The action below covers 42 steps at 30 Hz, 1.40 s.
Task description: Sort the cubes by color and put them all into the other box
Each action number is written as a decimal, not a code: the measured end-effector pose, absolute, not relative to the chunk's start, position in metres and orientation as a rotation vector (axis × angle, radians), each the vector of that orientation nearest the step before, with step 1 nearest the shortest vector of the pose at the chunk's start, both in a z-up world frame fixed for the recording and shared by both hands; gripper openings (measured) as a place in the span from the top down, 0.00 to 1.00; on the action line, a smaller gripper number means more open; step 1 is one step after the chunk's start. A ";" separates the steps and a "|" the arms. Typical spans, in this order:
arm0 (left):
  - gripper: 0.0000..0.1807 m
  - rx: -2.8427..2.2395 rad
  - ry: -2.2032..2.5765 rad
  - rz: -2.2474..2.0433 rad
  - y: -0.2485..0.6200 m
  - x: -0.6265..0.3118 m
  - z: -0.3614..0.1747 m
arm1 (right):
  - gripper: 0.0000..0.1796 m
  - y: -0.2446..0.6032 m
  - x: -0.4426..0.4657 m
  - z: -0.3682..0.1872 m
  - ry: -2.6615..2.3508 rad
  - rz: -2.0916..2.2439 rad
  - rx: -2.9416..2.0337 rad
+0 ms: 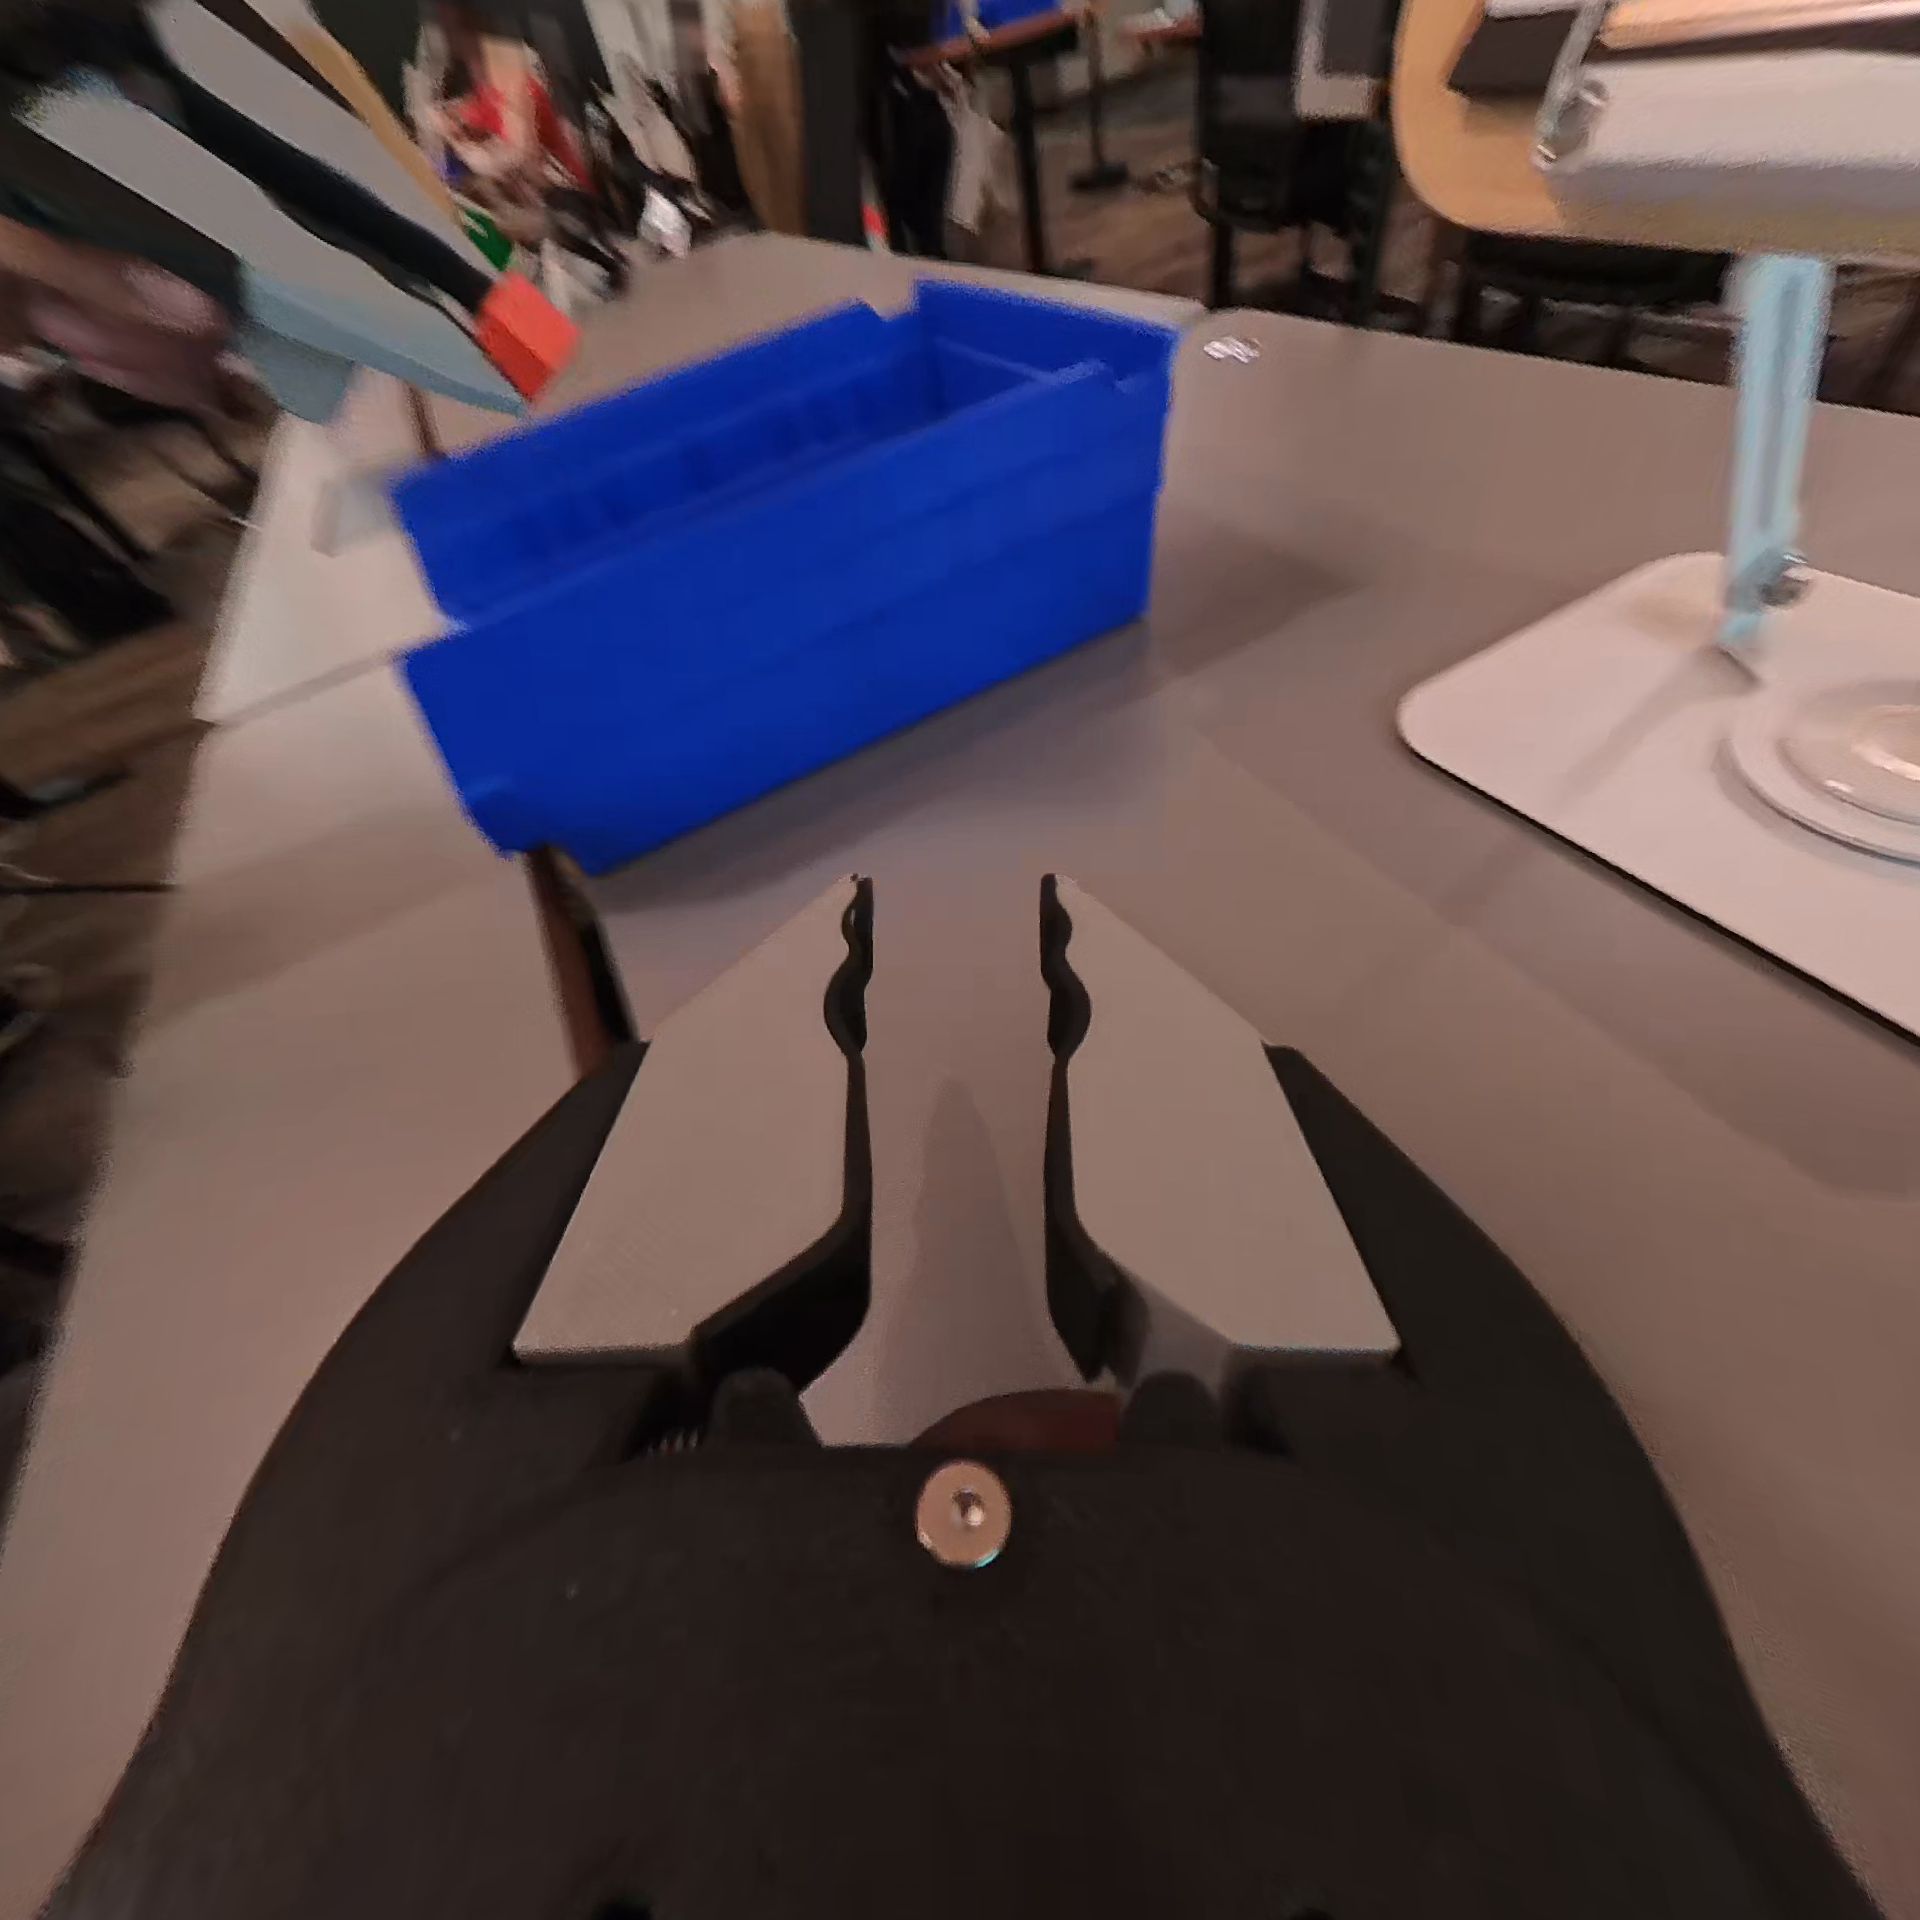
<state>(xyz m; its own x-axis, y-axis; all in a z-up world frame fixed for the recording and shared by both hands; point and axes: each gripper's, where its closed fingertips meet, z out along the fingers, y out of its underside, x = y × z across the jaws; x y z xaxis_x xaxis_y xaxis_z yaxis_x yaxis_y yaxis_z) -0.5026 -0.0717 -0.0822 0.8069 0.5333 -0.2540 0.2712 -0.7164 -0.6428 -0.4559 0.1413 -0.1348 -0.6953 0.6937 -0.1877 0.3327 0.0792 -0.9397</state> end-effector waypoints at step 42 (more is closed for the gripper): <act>0.89 -2.351 0.119 0.613 0.102 -0.380 -0.092 | 0.76 0.090 -0.379 -0.078 -2.205 2.637 -0.896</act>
